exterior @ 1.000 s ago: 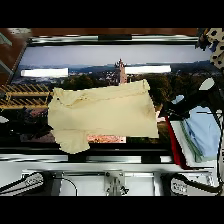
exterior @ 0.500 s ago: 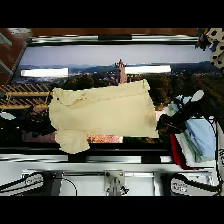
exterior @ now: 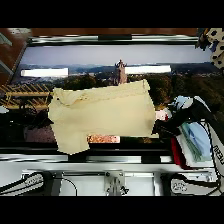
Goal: Fold the shirts.
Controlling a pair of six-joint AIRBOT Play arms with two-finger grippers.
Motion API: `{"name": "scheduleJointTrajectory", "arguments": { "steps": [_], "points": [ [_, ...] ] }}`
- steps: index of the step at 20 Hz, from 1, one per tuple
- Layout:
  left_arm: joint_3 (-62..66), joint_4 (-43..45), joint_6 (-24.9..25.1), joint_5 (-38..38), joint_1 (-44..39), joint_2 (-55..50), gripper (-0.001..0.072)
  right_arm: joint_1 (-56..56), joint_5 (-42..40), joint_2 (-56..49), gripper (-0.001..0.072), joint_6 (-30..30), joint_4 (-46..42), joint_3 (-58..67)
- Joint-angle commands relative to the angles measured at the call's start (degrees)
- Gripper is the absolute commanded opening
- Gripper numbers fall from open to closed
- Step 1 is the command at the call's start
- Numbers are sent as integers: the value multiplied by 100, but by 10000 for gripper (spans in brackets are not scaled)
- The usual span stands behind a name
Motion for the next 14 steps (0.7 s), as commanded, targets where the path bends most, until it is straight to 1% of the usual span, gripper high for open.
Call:
{"name": "scheduleJointTrajectory", "arguments": {
  "steps": [1, 3, 4, 5, 7, 9, 10, 12, 14],
  "points": [
    [203, -2, 2, -138, -9, 13, 37, 323, -557, -236, 621, 85, 33, -24],
    [334, -2, 2, -208, -9, 13, 37, 555, -942, -240, 342, 181, 138, -24],
    [439, -2, 4, -258, -9, 13, 37, 612, -1019, -240, 130, 195, 192, 17],
    [612, -2, 7, -350, -9, 13, 37, 632, -935, -229, 64, 184, 232, 140],
    [1143, -28, -7, -520, -50, 87, 35, 632, -682, -61, 64, -96, 264, 560],
    [1991, -195, 31, -531, -393, 415, 34, 632, -476, 391, 62, -391, 267, 1300],
    [2496, -190, 157, -452, -610, 610, 34, 632, -481, 673, 62, -459, 264, 1722],
    [3735, -192, 162, -214, -960, 940, 34, 632, -573, 1320, 62, -562, 210, 2734],
    [4957, -195, -76, 238, -1086, 1207, 35, 632, -800, 1969, 63, -765, 184, 3825]
  ]
}}
